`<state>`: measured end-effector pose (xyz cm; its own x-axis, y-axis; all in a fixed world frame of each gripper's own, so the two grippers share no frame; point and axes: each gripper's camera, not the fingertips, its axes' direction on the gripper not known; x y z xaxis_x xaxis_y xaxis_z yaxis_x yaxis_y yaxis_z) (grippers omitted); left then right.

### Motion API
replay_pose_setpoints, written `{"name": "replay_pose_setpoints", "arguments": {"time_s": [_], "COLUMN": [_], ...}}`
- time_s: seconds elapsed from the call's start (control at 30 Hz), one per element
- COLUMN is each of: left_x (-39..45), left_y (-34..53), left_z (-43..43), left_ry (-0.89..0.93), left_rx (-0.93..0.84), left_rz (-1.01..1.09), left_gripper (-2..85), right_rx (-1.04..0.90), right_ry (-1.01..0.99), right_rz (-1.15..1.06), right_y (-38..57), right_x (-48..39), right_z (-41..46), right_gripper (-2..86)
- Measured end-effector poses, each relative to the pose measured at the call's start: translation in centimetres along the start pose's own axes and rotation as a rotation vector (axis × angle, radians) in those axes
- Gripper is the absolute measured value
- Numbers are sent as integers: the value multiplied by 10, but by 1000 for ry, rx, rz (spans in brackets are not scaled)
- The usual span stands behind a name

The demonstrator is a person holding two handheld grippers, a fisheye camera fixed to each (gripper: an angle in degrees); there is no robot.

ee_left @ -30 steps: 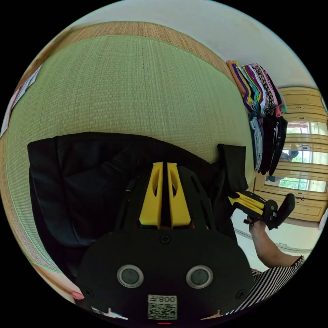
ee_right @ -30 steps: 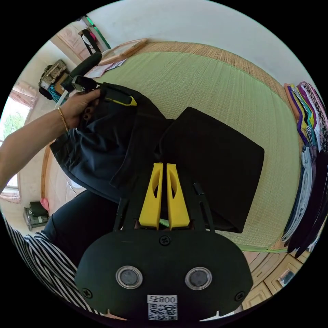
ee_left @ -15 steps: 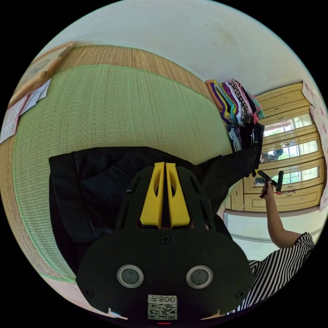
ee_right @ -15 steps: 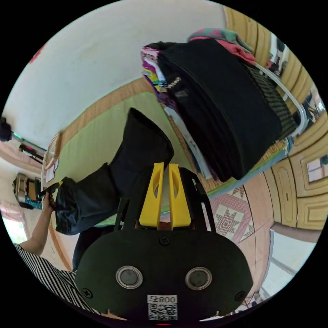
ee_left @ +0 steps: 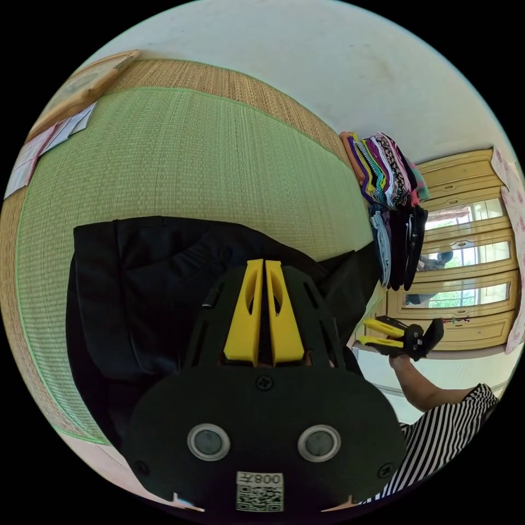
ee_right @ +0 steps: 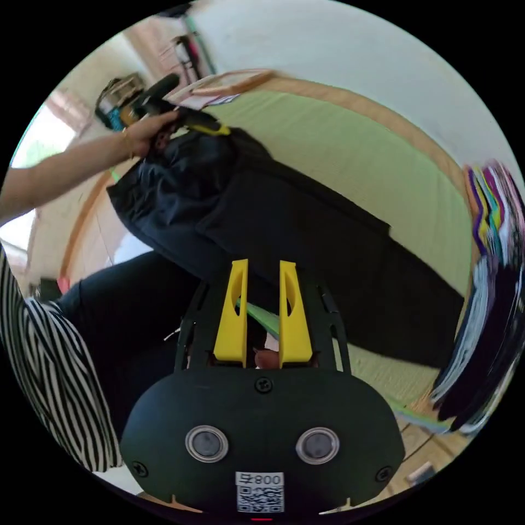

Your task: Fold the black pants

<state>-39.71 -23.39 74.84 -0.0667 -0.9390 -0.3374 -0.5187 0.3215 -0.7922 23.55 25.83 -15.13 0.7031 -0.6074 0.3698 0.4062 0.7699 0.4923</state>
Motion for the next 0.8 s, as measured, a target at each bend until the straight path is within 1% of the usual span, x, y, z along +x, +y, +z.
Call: {"name": "replay_pose_setpoints", "arguments": {"time_s": [0.03, 0.1, 0.27, 0.37, 0.43, 0.57, 0.63, 0.67, 0.73, 0.8], "left_x": [0, -1, 1, 5, 10, 19, 23, 24, 27, 26], "left_y": [0, 0, 2, 5, 8, 14, 20, 21, 24, 22], "left_z": [0, 0, -4, -13, -23, -42, -56, -60, -76, -85], "left_ry": [1, 7, 23, 43, 57, 69, 88, 90, 91, 89], "left_rx": [-3, -5, -3, 16, 30, 67, 118, 133, 204, 247], "left_rz": [-5, -10, -5, 21, 52, 90, 101, 100, 89, 66], "left_gripper": [5, 5, 5, 5, 5, 4, 4, 4, 4, 4], "right_rx": [-42, -88, -55, 23, 136, 344, 513, 562, 764, 888], "right_ry": [16, 70, 10, -126, -246, -353, -399, -421, -513, -586], "right_rz": [-67, -99, 17, 134, 244, 417, 561, 599, 750, 849], "right_y": [-1, 4, 34, 62, 92, 145, 186, 197, 239, 263], "right_x": [-10, -12, 25, 64, 105, 173, 217, 229, 273, 306], "right_z": [13, 29, 11, -19, -55, -112, -146, -154, -179, -190], "right_gripper": [91, 87, 28, 18, 14, 14, 15, 15, 15, 15]}}
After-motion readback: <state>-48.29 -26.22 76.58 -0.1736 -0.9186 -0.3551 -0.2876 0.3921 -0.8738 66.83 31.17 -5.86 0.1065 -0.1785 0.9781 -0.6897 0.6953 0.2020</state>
